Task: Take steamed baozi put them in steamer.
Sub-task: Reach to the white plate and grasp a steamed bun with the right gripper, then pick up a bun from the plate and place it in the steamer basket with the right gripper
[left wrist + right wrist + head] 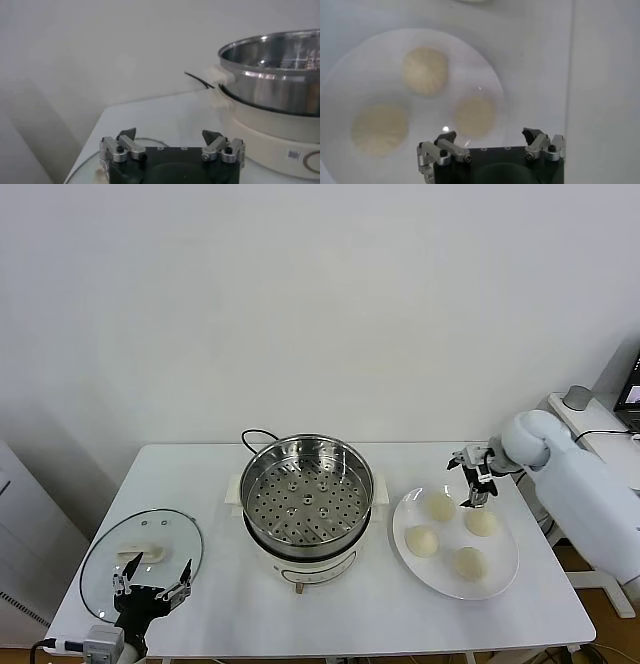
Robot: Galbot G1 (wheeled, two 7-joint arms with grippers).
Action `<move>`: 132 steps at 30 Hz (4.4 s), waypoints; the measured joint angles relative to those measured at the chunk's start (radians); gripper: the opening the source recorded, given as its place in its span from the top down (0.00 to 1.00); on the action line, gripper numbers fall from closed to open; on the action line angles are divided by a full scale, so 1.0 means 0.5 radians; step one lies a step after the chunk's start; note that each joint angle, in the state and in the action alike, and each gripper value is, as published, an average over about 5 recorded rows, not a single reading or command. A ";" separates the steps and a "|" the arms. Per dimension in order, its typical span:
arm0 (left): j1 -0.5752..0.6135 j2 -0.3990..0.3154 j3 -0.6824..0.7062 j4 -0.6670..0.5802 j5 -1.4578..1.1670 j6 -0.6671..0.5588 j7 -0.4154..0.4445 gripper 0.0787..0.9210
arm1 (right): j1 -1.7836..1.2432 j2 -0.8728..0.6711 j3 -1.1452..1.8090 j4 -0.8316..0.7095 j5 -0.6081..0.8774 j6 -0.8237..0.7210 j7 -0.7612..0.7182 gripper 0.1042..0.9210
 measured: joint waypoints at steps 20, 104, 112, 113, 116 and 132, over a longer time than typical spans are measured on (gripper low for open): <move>0.012 0.005 -0.013 0.004 0.013 0.007 0.006 0.12 | -0.062 0.241 0.114 -0.306 -0.261 0.100 0.118 0.12; -0.006 -0.038 0.007 -0.025 -0.011 -0.001 -0.084 0.12 | 1.252 1.200 -1.358 -0.757 0.434 1.620 0.059 0.56; -0.013 -0.040 0.014 -0.001 -0.012 0.001 -0.084 0.12 | 1.160 1.260 -1.298 -0.817 0.232 1.653 0.171 0.56; -0.014 -0.040 0.014 0.001 -0.013 0.002 -0.083 0.12 | 1.149 1.264 -1.293 -0.822 0.215 1.653 0.181 0.56; -0.016 -0.039 0.014 0.004 -0.014 0.003 -0.082 0.12 | 1.120 1.272 -1.282 -0.833 0.168 1.653 0.209 0.55; -0.021 -0.041 0.011 0.012 -0.017 0.009 -0.080 0.12 | 1.090 1.258 -1.276 -0.822 0.148 1.653 0.209 0.15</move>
